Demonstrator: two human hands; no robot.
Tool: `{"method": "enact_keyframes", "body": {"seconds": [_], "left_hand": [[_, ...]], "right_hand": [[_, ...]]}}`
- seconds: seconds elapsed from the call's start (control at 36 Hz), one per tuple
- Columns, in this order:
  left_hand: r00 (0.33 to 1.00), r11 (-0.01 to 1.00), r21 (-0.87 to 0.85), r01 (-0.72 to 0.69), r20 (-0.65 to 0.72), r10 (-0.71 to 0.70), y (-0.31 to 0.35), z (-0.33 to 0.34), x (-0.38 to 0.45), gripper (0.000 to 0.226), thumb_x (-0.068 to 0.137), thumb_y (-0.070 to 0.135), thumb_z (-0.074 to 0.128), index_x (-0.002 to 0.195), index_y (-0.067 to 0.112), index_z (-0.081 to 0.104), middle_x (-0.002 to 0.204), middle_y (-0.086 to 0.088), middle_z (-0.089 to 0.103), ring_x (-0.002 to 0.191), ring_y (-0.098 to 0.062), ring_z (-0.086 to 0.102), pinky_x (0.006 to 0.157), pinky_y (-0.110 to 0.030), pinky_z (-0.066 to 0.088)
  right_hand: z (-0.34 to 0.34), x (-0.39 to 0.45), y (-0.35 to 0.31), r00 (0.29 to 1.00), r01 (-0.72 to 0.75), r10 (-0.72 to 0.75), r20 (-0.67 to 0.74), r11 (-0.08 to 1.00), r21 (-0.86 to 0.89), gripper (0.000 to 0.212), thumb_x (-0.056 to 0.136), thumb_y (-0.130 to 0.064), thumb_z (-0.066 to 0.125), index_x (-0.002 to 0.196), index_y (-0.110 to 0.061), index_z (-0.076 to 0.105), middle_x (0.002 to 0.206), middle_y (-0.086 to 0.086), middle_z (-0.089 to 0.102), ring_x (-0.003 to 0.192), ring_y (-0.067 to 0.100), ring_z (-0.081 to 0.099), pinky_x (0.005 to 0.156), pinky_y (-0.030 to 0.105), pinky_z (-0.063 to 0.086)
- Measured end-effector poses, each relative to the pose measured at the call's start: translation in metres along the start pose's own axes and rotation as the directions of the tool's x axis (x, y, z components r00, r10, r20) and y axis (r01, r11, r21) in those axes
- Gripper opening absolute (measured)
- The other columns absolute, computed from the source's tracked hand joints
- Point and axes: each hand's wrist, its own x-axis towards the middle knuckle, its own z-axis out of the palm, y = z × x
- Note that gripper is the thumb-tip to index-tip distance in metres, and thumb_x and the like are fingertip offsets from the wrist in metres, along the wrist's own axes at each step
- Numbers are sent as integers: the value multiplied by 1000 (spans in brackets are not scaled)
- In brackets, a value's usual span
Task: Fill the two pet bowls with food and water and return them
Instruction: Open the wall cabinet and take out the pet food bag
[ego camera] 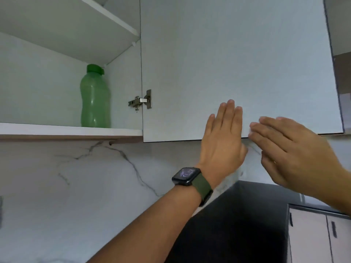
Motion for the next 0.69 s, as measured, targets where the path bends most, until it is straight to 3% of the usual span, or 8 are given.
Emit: {"method": "enact_keyframes", "body": {"seconds": [0.08, 0.14, 0.22, 0.31, 0.39, 0.56, 0.69], "left_hand": [[986, 993, 3, 122, -115, -121, -32, -26, -20, 65, 81, 21, 58, 139, -1, 36, 151, -21, 26, 142, -33, 22, 114, -46, 21], [981, 983, 73, 166, -118, -157, -54, -52, -33, 61, 81, 24, 55, 134, -3, 41, 148, -25, 31, 140, -36, 27, 111, -48, 25], [981, 956, 220, 195, -57, -187, -85, -102, -58, 61, 81, 31, 41, 132, -3, 44, 148, -27, 29, 140, -38, 26, 112, -48, 26], [966, 896, 366, 250, -35, -255, -115, -161, -88, 54, 81, 21, 56, 129, -3, 48, 147, -28, 30, 138, -39, 29, 109, -47, 30], [944, 800, 510, 317, -88, -317, -138, -227, -121, 48, 80, 25, 55, 119, -3, 55, 140, -30, 40, 131, -40, 40, 101, -44, 39], [846, 575, 669, 471, -158, -510, -155, -350, -175, 52, 85, 27, 53, 131, 4, 46, 152, -18, 24, 138, -29, 30, 107, -35, 29], [765, 394, 739, 547, -251, -593, -149, -432, -201, 49, 88, 27, 54, 133, 10, 44, 153, -10, 25, 134, -23, 36, 106, -30, 31]], "right_hand": [[5, 35, -34, 984, -47, 70, -163, 989, 140, 27, 78, -8, 51, 93, 2, 70, 102, 19, 70, 97, 38, 66, 90, 46, 48], [9, 65, -59, 959, -96, 162, -233, 958, 271, 25, 77, -9, 50, 88, 0, 71, 95, 15, 72, 91, 35, 67, 86, 41, 47], [7, 115, -102, 931, -127, 266, -248, 876, 465, 29, 78, -15, 44, 82, -3, 70, 87, 11, 72, 84, 32, 66, 72, 38, 52], [-5, 167, -150, 910, -103, 335, -244, 753, 650, 29, 77, -19, 43, 77, -6, 69, 79, 7, 71, 78, 29, 64, 61, 31, 51], [-28, 216, -195, 896, -60, 372, -243, 644, 763, 31, 76, -24, 41, 74, -9, 68, 73, 4, 69, 74, 26, 63, 55, 24, 44], [-88, 302, -272, 899, 68, 367, -240, 424, 903, 38, 76, -27, 35, 75, -8, 68, 74, 5, 70, 80, 29, 63, 56, 28, 48], [-137, 359, -320, 899, 131, 376, -223, 255, 958, 24, 86, -20, 48, 93, -8, 68, 94, 6, 69, 101, 25, 55, 70, 36, 50]]}}
